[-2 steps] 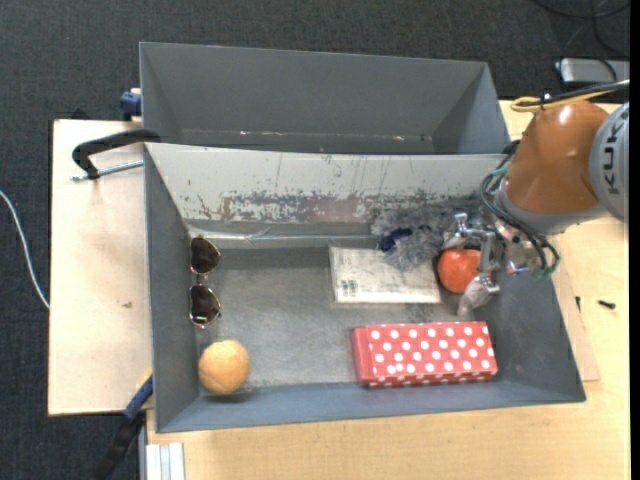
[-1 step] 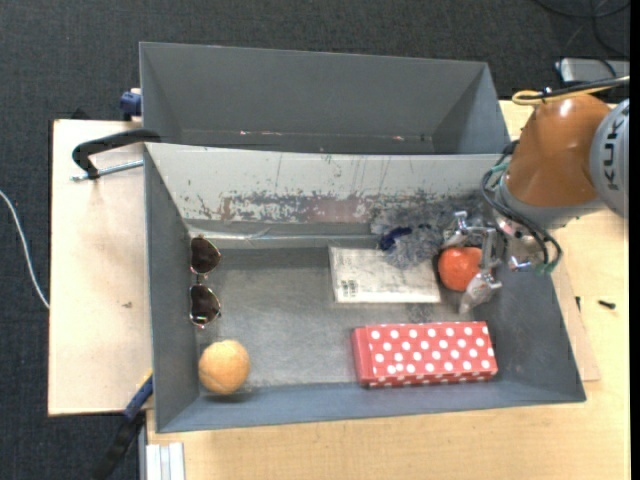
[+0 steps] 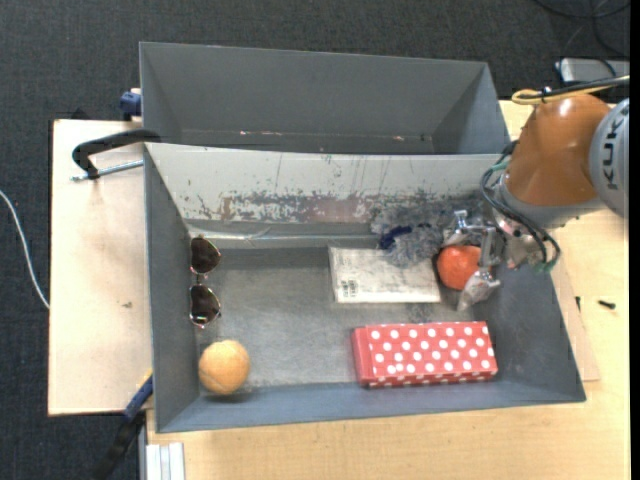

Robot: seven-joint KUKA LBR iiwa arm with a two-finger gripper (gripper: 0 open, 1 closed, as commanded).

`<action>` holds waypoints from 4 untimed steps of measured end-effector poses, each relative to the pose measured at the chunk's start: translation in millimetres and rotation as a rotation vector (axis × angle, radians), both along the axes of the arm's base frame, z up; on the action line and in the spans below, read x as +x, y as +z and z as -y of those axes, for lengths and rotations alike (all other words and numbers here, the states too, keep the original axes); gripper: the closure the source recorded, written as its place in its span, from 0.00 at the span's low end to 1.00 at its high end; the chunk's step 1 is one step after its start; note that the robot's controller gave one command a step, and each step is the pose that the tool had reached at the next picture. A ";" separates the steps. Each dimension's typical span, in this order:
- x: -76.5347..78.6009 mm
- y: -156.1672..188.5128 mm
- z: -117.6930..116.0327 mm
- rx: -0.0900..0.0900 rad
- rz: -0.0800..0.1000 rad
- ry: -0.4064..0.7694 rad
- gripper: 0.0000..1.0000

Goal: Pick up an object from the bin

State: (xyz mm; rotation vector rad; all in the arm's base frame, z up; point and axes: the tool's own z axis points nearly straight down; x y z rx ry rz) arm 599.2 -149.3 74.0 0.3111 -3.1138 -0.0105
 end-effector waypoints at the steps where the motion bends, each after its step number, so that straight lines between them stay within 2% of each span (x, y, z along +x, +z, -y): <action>1: -1.6 -0.2 -0.4 -0.001 0.004 -0.009 1.00; 2: -9.8 44.7 -26.5 -0.005 0.008 0.044 1.00; 3: -3.8 122.0 -30.6 -0.003 0.018 0.208 1.00; 4: -3.2 190.1 -45.5 -0.003 0.018 0.243 1.00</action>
Offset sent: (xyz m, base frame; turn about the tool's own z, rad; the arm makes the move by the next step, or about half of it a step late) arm -0.0183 0.0753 0.1414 -0.1590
